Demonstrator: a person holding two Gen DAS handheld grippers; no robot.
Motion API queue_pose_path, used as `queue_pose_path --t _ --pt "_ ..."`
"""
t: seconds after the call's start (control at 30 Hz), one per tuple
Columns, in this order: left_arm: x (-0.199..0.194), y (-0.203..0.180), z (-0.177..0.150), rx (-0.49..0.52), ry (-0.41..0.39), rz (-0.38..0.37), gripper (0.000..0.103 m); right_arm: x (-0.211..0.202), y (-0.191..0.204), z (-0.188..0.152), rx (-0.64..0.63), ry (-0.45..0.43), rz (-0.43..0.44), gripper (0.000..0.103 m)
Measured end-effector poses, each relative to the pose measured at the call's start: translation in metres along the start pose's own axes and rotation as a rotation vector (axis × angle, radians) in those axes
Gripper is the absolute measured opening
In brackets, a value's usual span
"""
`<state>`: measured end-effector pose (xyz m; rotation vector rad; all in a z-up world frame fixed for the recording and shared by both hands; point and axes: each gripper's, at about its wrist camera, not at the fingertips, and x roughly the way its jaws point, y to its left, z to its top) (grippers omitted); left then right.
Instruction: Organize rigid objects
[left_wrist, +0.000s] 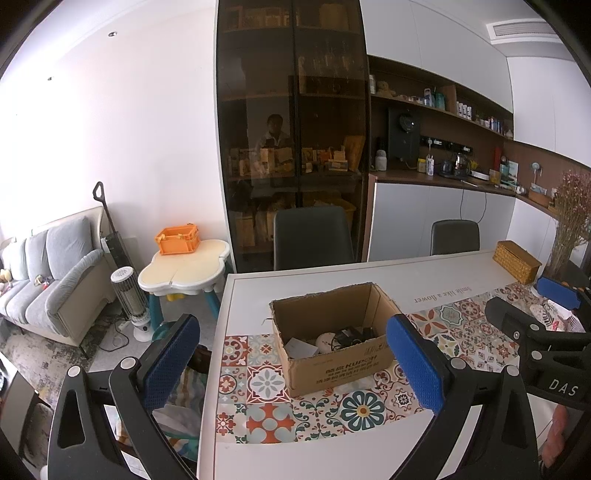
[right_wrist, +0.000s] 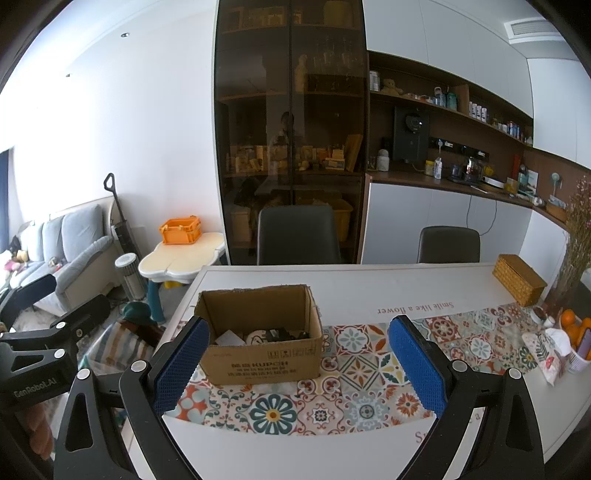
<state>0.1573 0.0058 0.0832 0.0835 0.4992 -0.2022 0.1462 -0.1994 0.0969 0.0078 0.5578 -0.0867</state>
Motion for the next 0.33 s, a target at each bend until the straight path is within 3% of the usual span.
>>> queue_pose_path --t 0.33 --pt "-0.0004 -0.0007 0.0003 -0.003 0.002 0.001 0.103 0.0002 -0.0001 -0.0005 0.000 0.000 -0.001 0.098"
